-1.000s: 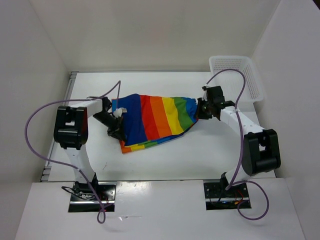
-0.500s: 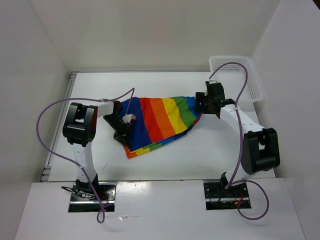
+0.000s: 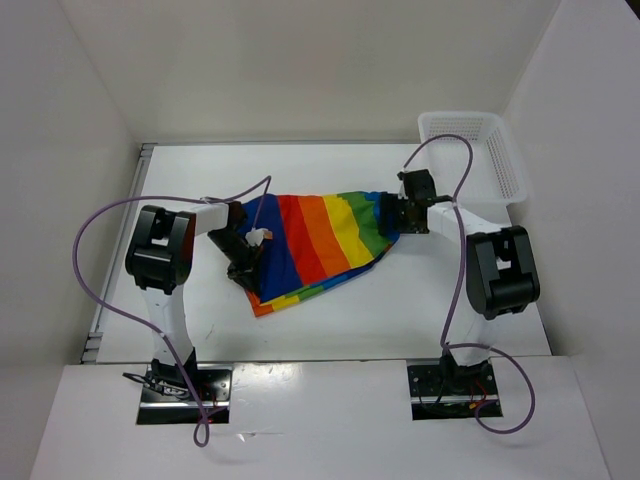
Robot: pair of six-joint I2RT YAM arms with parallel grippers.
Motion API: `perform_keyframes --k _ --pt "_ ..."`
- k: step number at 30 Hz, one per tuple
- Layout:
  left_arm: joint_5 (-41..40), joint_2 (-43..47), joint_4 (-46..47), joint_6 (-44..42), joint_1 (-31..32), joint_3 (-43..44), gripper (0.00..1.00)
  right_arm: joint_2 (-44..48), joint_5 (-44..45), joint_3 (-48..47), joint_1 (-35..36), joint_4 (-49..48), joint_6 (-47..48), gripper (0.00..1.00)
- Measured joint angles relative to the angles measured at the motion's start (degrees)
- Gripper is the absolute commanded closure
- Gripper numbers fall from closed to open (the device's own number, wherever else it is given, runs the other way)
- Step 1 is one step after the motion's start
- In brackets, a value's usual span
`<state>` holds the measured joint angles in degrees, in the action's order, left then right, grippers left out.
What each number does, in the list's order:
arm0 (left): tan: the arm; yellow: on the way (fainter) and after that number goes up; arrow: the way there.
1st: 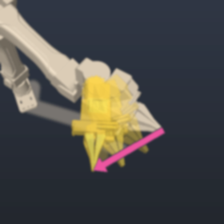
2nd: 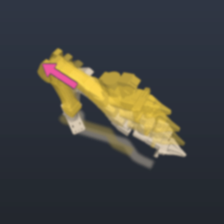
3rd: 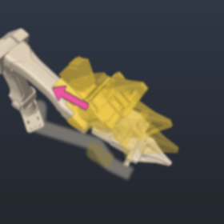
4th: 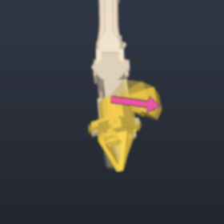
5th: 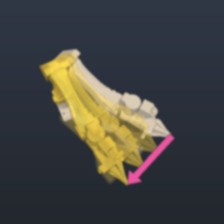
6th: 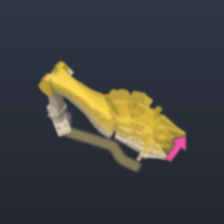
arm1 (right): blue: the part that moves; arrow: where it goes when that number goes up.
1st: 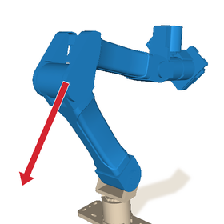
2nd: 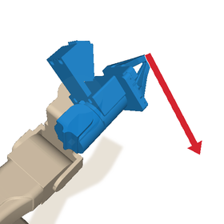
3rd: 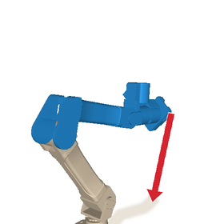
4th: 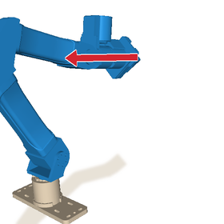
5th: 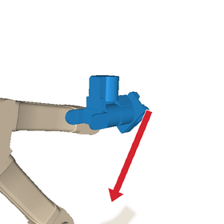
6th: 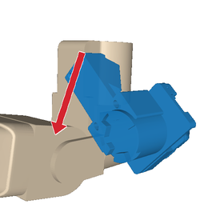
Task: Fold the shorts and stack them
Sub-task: Fold the shorts
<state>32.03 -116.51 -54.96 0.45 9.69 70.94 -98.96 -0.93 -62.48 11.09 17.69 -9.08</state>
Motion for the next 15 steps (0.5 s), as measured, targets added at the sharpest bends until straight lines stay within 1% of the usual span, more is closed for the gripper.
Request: perform_keyframes --k 2,3,6,7,9,10,11,12,15 --pt "-0.2 0.0 0.0 0.0 0.1 0.0 0.94 -1.3 -1.2 -0.8 0.0 -0.3 0.0 0.12" --pt "-0.2 0.0 -0.1 0.0 0.1 0.0 0.94 -2.1 -1.6 -1.3 0.0 -0.6 -0.1 0.26" --pt "-0.4 0.0 -0.2 0.0 0.1 0.0 0.94 -4.1 -3.0 -2.3 0.0 -1.9 -0.2 0.59" --pt "-0.5 0.0 -0.2 0.0 0.1 0.0 0.94 -4.7 -3.1 -2.6 0.0 -2.1 -0.2 0.76" --pt "-0.5 0.0 -0.2 0.0 0.0 0.0 0.94 -5.5 -4.0 -2.9 0.0 -2.5 -0.5 0.88" --pt "-0.7 0.0 -0.3 0.0 -0.1 0.0 0.95 -5.6 -4.4 -2.9 0.0 -2.5 -0.5 0.98" --pt "-0.9 0.0 -0.4 0.0 -0.3 0.1 0.95 -5.6 -4.6 -2.9 0.0 -2.4 -0.6 1.0" --pt "-1.4 0.0 -0.6 0.0 -0.6 0.3 0.96 -5.4 -5.0 -2.9 0.0 -2.4 -1.2 1.0" --pt "-4.0 0.0 -1.2 0.0 -2.6 2.1 0.96 -3.2 -6.9 -0.8 0.0 -2.6 -4.6 1.0"
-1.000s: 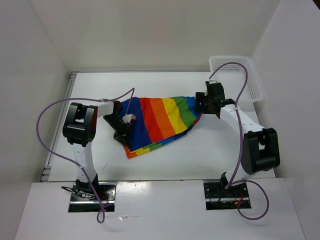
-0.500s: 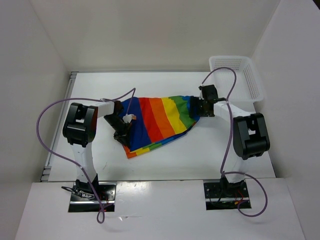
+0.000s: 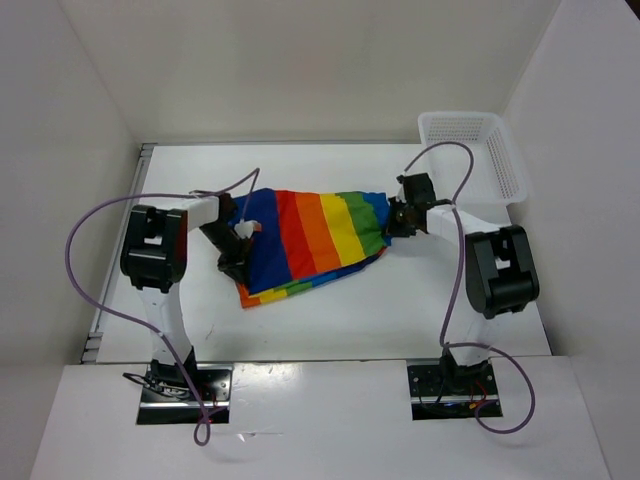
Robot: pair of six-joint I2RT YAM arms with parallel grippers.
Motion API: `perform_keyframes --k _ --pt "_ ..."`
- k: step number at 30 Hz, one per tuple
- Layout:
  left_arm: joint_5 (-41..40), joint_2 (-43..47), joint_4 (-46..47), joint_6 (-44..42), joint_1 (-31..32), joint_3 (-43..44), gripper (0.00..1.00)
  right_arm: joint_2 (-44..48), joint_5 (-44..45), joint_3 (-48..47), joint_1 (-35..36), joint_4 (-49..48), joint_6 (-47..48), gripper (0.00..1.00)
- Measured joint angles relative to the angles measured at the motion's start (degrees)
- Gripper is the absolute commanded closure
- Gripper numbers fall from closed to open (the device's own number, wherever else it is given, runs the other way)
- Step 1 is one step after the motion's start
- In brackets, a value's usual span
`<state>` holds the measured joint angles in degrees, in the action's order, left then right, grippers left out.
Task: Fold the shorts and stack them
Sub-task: Fold the shorts
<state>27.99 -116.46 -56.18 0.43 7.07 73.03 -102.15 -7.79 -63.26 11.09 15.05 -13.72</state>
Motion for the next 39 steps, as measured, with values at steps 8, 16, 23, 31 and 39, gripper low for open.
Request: perform_keyframes --k 8,16,23,31,39 --pt "-7.4 0.0 -1.8 -0.2 -8.0 16.7 0.96 14.2 -11.0 15.3 0.0 1.0 -16.2 1.0" --pt "-3.0 1.0 -7.5 -0.2 -9.2 23.2 0.96 15.6 -14.6 19.1 0.0 -2.1 -23.1 1.0" --pt "-4.2 5.1 -9.2 -0.2 -9.2 4.7 0.96 17.4 -14.3 23.1 0.0 -2.5 -24.5 1.0" --pt "-11.8 3.7 -9.7 -0.2 -12.5 5.7 0.9 18.0 -11.1 23.6 0.0 -2.5 -24.5 1.0" --pt "-17.0 2.6 -9.1 -0.2 -11.9 1.0 0.41 19.7 -6.4 24.3 0.0 -2.4 -22.3 1.0"
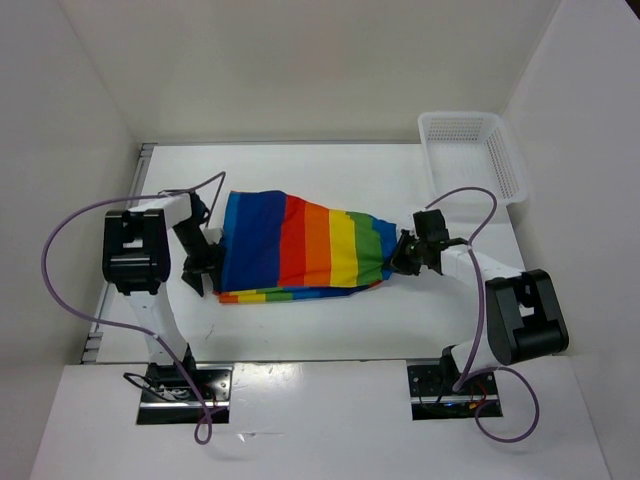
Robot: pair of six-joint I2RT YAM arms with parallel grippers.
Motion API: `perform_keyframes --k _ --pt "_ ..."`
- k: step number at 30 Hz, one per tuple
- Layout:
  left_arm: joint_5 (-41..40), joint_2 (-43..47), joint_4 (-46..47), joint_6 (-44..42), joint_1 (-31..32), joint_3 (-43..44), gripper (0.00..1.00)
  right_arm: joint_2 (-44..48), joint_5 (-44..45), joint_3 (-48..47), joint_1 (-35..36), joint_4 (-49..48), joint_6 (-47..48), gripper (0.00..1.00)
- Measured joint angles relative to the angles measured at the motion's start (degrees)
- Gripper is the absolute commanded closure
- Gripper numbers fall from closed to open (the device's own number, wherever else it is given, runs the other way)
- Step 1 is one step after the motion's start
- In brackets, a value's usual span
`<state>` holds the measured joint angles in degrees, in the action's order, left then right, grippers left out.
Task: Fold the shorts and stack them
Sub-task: Fold the shorts
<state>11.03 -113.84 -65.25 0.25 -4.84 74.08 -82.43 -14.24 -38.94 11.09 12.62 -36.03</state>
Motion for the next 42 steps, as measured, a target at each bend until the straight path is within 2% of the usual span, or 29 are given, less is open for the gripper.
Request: perform_keyframes --k 3,4,5,6,8,10,13,17,20,23,24,26,28,30,31,33,38,42 --pt "-0.9 0.2 -1.2 0.0 0.7 -0.2 0.38 0.3 0.6 -0.1 0.0 0.0 1.5 0.99" --pt "-1.2 0.4 -1.9 -0.1 0.5 0.8 0.38 0.3 0.5 -0.2 0.0 0.0 2.2 0.93" --pt "-1.5 0.5 -2.8 0.0 0.0 2.7 0.37 0.3 0.3 -0.4 0.0 0.3 3.2 0.64" --pt "-1.6 0.7 -3.5 0.0 -0.4 5.2 0.34 0.3 -0.1 -0.8 0.0 0.7 4.3 0.45" --pt "-1.9 0.9 -5.1 -0.1 -0.7 12.5 0.32 0.3 -0.9 -2.4 0.0 2.4 7.4 0.15" --pt "-2.2 1.1 -5.0 0.0 0.0 21.6 0.3 0.3 -1.5 -5.7 0.0 5.6 11.5 0.06" --pt "-2.5 2.5 -3.4 0.0 4.2 30.4 0.3 1.4 -1.0 -12.4 0.0 11.2 18.5 0.05" --pt "-1.8 5.0 -2.7 0.0 13.4 31.2 0.29 7.9 2.0 -20.6 0.7 17.6 27.1 0.06" --pt "-1.4 6.7 0.3 0.0 20.5 25.4 0.29 8.7 3.2 -29.6 2.5 19.2 30.9 0.17" --pt "-1.9 7.8 3.6 0.0 27.5 17.6 0.29 0.9 3.5 -40.1 3.6 17.6 32.3 0.33" --pt "-2.3 7.9 4.7 0.0 29.4 15.8 0.29 -2.3 3.8 -43.0 4.1 16.3 33.0 0.45" --pt "-3.2 8.7 8.1 0.0 32.3 11.9 0.29 -9.2 5.0 -45.9 4.7 14.8 34.4 0.52" --pt "-4.5 10.2 11.5 0.0 34.2 8.2 0.29 -15.7 5.9 -46.8 5.2 14.4 35.5 0.52" --pt "-5.7 11.9 14.8 0.0 35.2 4.9 0.29 -21.1 6.8 -46.8 5.6 14.8 36.4 0.49" --pt "-6.2 12.7 16.2 0.0 35.7 3.4 0.29 -23.5 7.1 -46.8 5.6 15.1 36.8 0.44" --pt "-7.0 13.7 18.9 0.0 36.8 0.6 0.28 -27.1 7.8 -46.8 5.6 15.6 37.6 0.43" --pt "-10.7 13.9 25.4 0.0 39.5 -6.6 0.27 -30.7 8.3 -46.8 5.6 15.5 40.1 0.38" --pt "-13.1 12.8 27.5 0.0 40.3 -8.1 0.27 -31.5 7.1 -46.8 5.6 15.3 42.5 0.32"
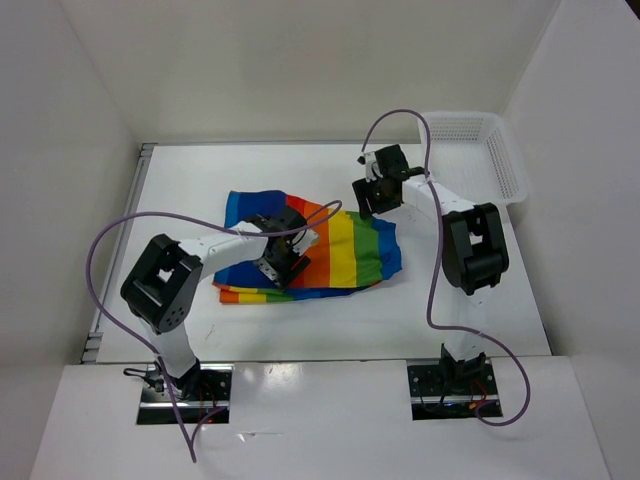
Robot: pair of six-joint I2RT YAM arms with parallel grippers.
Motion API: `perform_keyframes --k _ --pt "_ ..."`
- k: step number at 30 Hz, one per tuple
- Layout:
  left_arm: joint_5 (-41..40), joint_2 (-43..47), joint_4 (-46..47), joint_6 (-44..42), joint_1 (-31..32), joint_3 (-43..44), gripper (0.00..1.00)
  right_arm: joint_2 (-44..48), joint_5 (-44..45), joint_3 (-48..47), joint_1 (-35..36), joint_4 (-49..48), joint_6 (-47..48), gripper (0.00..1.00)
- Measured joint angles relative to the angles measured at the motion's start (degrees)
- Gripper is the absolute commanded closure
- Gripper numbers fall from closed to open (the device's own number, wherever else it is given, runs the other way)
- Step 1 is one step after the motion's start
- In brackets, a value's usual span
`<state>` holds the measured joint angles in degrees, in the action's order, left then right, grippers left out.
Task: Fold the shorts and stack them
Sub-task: Fold the shorts
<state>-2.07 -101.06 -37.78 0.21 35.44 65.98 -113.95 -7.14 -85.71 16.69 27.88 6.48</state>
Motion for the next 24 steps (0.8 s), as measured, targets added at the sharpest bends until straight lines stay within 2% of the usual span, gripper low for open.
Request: perform_keyframes --k 4,8,10,13,14,15,16,18,20,24 --pt "-1.4 -1.4 2.4 0.0 0.0 -0.4 0.28 -0.6 -1.9 0.0 0.0 -0.4 0.9 0.33" --pt "-1.3 -1.8 3.2 0.2 -0.1 -1.1 0.41 -3.7 -2.3 0.0 0.0 -1.6 1.2 0.49" --pt "-1.0 -1.8 3.4 0.1 0.0 -1.2 0.48 -5.6 -2.9 0.0 0.0 -1.6 1.4 0.54" --pt "-0.4 -1.8 3.8 0.2 0.0 -1.5 0.57 -5.8 -4.5 -0.3 0.0 -2.3 1.9 0.75" --pt "-0.1 -1.8 3.8 0.3 0.0 -1.6 0.64 -6.0 -4.9 -0.3 0.1 -2.1 1.9 0.81" --pt "0.3 -1.7 3.9 0.2 0.0 -1.6 0.69 -6.2 -5.2 -0.3 0.0 -2.1 1.7 0.94" --pt "0.6 -1.7 4.0 0.2 0.0 -1.8 0.75 -6.2 -5.2 -0.3 0.1 -2.1 1.6 0.99" --pt "1.0 -1.6 4.3 0.3 0.1 -2.2 0.91 -6.4 -4.6 -0.5 0.1 -2.1 0.4 1.0" --pt "0.9 -1.4 4.5 0.3 0.2 -2.3 0.99 -6.9 -4.1 -1.7 -0.3 -2.0 -1.5 1.0" --pt "0.9 -0.8 5.6 0.3 0.3 -3.3 1.0 -9.4 -3.7 -8.5 -1.3 -1.8 -6.6 1.0"
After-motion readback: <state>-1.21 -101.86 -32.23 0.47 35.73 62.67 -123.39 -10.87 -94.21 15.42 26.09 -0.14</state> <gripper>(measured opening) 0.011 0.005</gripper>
